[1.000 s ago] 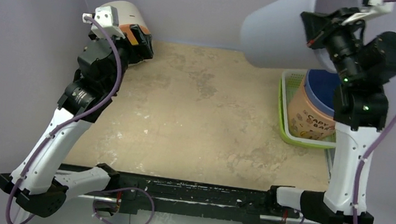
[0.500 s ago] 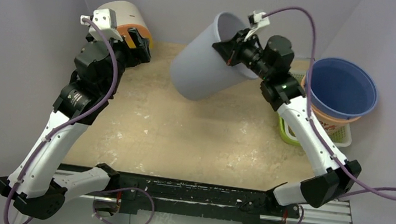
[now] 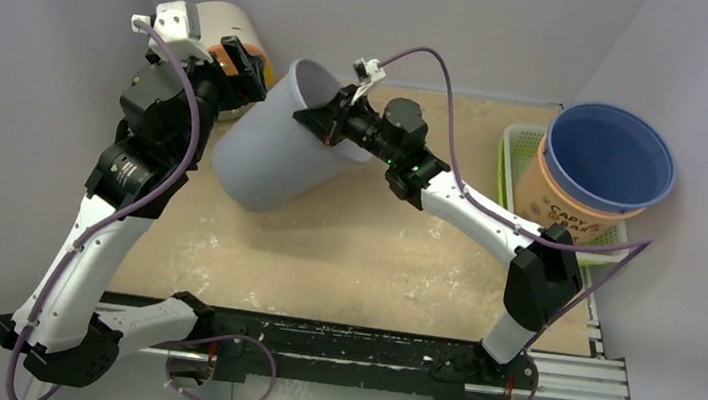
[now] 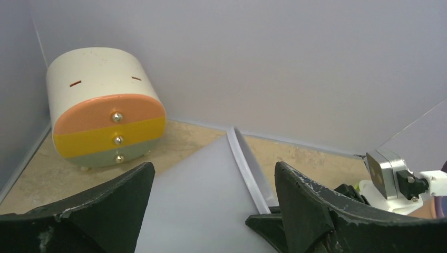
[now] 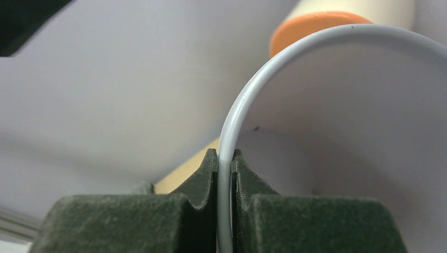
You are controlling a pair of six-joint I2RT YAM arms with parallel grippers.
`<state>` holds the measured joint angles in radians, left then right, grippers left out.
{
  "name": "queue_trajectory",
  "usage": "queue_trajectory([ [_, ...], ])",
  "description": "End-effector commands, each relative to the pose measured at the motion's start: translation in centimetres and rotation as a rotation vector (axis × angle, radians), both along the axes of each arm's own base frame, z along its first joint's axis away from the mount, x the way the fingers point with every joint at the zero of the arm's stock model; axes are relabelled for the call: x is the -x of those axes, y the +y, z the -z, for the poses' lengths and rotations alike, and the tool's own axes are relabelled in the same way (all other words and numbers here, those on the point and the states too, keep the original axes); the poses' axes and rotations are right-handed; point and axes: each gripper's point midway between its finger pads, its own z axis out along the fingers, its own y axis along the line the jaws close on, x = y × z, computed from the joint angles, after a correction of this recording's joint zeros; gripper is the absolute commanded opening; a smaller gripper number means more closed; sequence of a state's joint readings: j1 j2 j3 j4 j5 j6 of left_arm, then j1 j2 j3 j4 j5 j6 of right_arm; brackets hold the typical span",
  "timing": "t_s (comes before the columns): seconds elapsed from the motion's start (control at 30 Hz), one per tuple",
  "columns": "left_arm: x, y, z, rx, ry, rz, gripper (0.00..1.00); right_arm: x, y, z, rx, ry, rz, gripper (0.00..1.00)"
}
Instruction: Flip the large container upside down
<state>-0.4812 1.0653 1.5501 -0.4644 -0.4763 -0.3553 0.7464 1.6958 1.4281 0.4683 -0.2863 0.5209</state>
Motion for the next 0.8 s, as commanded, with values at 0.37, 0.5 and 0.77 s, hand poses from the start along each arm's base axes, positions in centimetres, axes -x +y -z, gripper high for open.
queue_trajectory([
  [0.37,0.1,-0.5,-4.9,-0.013,-0.063,0.034,0.80,5.1,0.0,-6.4,-0.753,0.023,-0.406,0.00],
  [0.5,-0.4,-0.9,-4.3,-0.022,-0.047,0.037,0.80,5.0,0.0,-4.3,-0.814,0.098,-0.458,0.00],
  [0.77,-1.1,-1.5,-4.1,-0.020,-0.036,0.050,0.80,4.0,0.0,0.7,-0.828,0.264,-0.461,0.00],
])
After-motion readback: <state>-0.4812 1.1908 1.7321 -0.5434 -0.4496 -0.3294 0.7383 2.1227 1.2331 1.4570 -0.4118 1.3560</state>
